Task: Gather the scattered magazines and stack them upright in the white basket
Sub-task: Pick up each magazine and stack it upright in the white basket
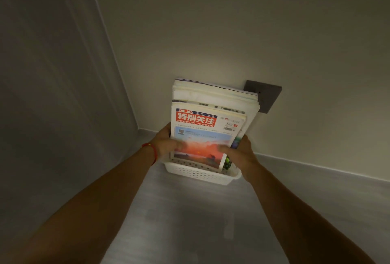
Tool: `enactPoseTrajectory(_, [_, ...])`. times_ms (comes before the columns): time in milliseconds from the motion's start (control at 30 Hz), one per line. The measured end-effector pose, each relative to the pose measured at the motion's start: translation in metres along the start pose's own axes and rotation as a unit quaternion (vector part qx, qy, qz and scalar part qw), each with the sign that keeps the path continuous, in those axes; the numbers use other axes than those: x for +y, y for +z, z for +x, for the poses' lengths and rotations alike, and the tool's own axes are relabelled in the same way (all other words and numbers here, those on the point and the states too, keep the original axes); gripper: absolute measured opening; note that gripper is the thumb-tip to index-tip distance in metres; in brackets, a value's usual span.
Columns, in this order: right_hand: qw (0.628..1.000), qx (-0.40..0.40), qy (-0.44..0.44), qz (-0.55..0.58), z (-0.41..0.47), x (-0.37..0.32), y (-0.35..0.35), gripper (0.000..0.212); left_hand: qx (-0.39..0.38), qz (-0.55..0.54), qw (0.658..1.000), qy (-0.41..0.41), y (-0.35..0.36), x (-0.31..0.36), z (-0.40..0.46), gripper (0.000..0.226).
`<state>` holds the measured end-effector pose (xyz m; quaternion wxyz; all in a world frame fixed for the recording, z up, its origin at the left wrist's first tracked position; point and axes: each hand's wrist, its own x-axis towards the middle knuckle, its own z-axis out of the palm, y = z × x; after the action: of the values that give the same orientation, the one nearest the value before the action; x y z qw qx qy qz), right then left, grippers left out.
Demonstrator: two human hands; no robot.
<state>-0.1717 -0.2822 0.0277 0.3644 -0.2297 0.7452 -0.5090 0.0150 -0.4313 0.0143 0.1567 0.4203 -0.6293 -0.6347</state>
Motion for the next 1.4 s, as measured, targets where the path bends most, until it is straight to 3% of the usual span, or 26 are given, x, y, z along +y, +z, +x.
enactPoseTrajectory(233, [0.999,-0.010,0.003,0.042,0.018,0.011,0.002,0.058,0.006,-0.031,0.999,-0.013,0.011,-0.003,0.006,0.067])
enactPoseTrajectory(433, [0.997,-0.072,-0.035,0.013,0.004,0.016,-0.004,0.055,0.062,-0.104,0.993,-0.006,0.024,-0.019,-0.033,0.076])
enactPoseTrajectory(700, [0.978,-0.190,-0.083,-0.018,-0.065,0.025,0.000,0.050,0.190,-0.078,0.979,-0.004,0.047,-0.053,-0.137,0.080])
enactPoseTrajectory(833, [0.958,-0.267,-0.101,-0.036,-0.097,0.035,0.008,0.051,0.253,-0.086,0.964,0.000,0.064,-0.067,-0.211,0.072])
enactPoseTrajectory(1033, [0.924,-0.360,-0.080,-0.098,-0.126,0.044,0.034,0.077,0.326,-0.155,0.931,-0.057,0.086,-0.078,-0.309,0.097])
enactPoseTrajectory(1400, [0.844,-0.500,-0.082,-0.176,-0.195,0.037,0.142,0.098,0.468,-0.235,0.849,-0.073,0.073,-0.120,-0.418,0.098])
